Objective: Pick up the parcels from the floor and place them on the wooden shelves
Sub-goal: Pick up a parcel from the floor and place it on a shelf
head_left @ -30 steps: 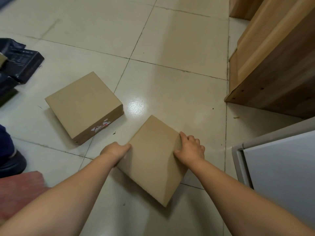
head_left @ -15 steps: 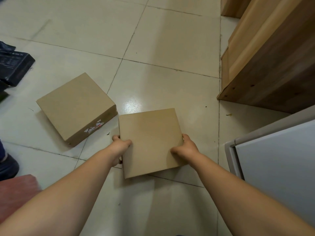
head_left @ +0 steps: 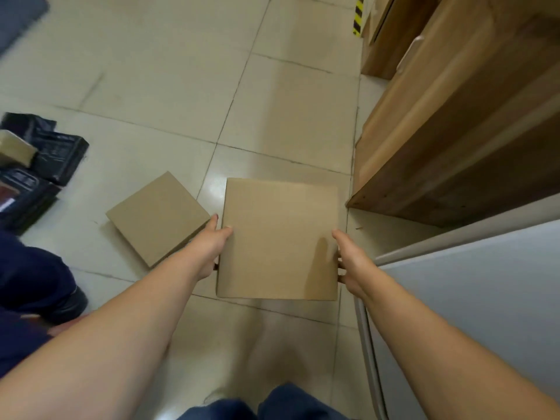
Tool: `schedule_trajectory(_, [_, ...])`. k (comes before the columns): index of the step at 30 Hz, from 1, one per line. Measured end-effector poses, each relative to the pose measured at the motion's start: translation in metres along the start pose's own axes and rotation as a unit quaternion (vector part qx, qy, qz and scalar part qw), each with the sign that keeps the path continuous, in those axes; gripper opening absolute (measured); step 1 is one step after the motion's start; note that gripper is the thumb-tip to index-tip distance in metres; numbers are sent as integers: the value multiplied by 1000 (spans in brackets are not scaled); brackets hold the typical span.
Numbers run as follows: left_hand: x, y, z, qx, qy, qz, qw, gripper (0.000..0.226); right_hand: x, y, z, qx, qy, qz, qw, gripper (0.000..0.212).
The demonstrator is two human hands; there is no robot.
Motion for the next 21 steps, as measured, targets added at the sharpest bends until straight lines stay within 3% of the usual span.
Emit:
schedule_trajectory(5, [-95,-32,109,1,44,33,998,45,83,-42,117,-5,-20,-20,1000,44])
schedule_trajectory(10, [-183,-64,225,8,85,47,995,41,161,-80,233,-13,-45,-22,999,66])
schedule_trajectory(16, [-269,-101,349,0,156,20,988,43,236,-128,350,8,-95,-30,995,61])
schedule_trajectory(21, [-310,-122,440,34,191,61,979,25,274,-162,427,0,-114,-49,992,65])
Point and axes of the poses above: each hand's wrist, its own z-axis away from the middle knuckle, its own y-axis out of the palm, x = y × z, the point moved 4 cm from there along -z, towards the middle knuckle, and after that the axes turned 7 degrees about -x, right-handed, at the moved point
